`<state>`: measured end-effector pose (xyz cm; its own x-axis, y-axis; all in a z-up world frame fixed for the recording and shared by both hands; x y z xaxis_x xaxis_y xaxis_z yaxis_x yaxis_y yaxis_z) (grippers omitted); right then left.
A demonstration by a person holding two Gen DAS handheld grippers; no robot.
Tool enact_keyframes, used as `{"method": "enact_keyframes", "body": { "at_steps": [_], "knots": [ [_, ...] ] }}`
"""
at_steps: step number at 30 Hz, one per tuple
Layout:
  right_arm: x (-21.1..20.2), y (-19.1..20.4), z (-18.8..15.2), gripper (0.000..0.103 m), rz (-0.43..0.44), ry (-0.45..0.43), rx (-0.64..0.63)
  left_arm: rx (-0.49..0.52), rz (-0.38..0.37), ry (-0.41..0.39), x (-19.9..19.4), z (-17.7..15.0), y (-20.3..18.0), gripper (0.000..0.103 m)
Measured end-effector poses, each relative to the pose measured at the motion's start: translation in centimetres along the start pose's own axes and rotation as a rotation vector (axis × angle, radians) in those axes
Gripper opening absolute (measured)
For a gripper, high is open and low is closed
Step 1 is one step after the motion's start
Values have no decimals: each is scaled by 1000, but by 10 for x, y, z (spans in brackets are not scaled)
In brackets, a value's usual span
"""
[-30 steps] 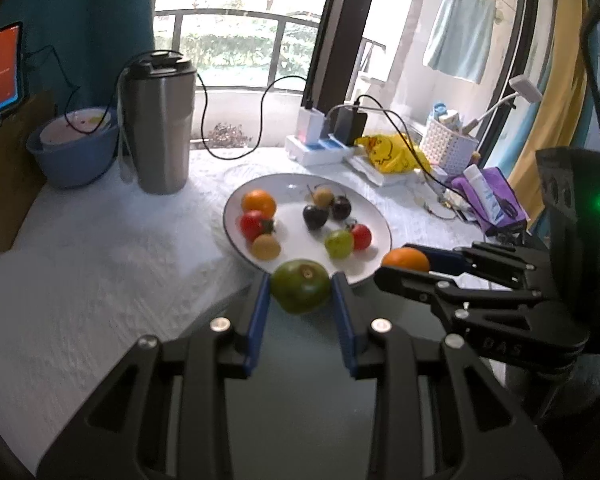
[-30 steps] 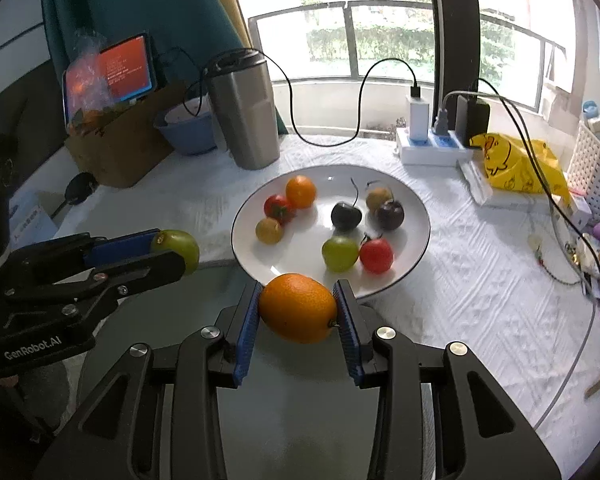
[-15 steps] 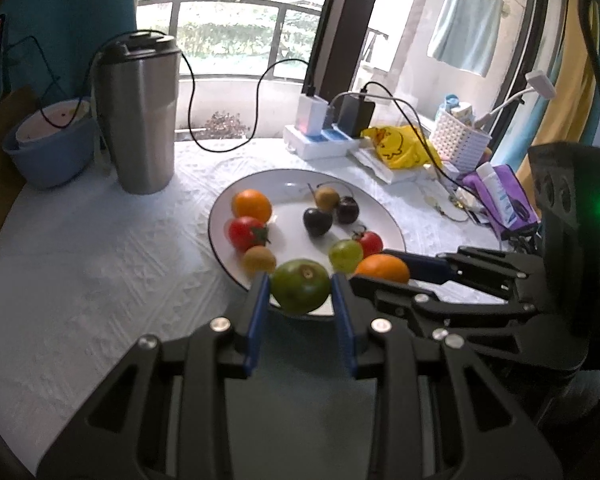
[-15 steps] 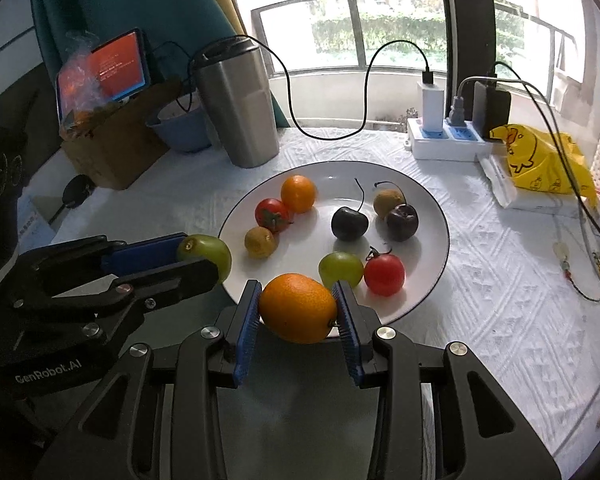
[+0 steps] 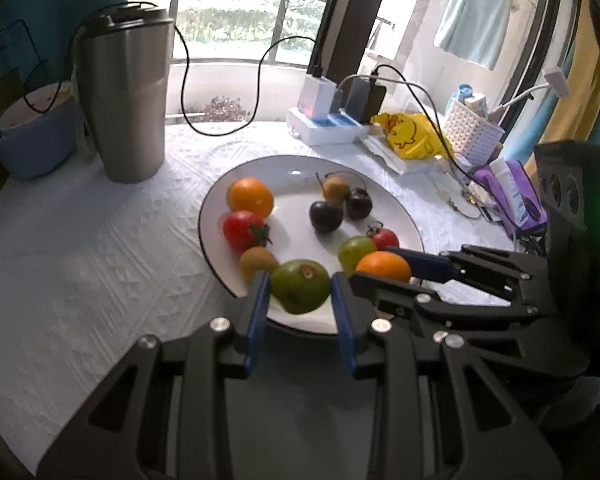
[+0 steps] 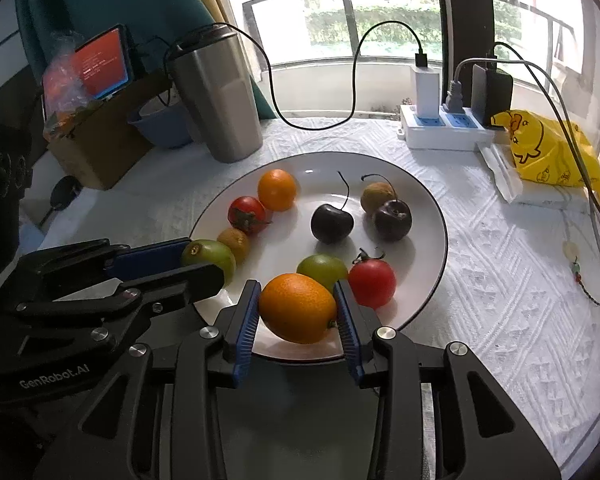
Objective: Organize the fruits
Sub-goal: 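Carry the green tomato and orange into the white bowl and open both tools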
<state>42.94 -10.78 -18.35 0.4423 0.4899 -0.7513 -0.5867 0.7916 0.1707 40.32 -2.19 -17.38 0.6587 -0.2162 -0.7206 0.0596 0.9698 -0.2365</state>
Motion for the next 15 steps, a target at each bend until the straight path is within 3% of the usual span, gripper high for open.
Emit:
{"method": "enact_keyframes", "body": {
  "at_steps": [9,15],
  "knots": [
    [-8,2,1,40,-26,-17,-8,-16,9,8,-7,-3,1,34],
    [-22,3,0,40,-48,-33,-8,-20,1,-15,-20,-5,-1,41]
  ]
}}
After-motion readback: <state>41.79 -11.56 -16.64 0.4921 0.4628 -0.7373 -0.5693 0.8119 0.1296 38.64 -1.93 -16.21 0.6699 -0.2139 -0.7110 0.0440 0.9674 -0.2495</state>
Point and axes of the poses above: each gripper's, at about its wrist camera, not at the fingertips, and x roughly the way its jaws point, y to its left, z to its top, the point moved 8 cm from there along x, roughly the way its jaws point, and after that the axes turned 1 degree about y, right-handed, at the moved point
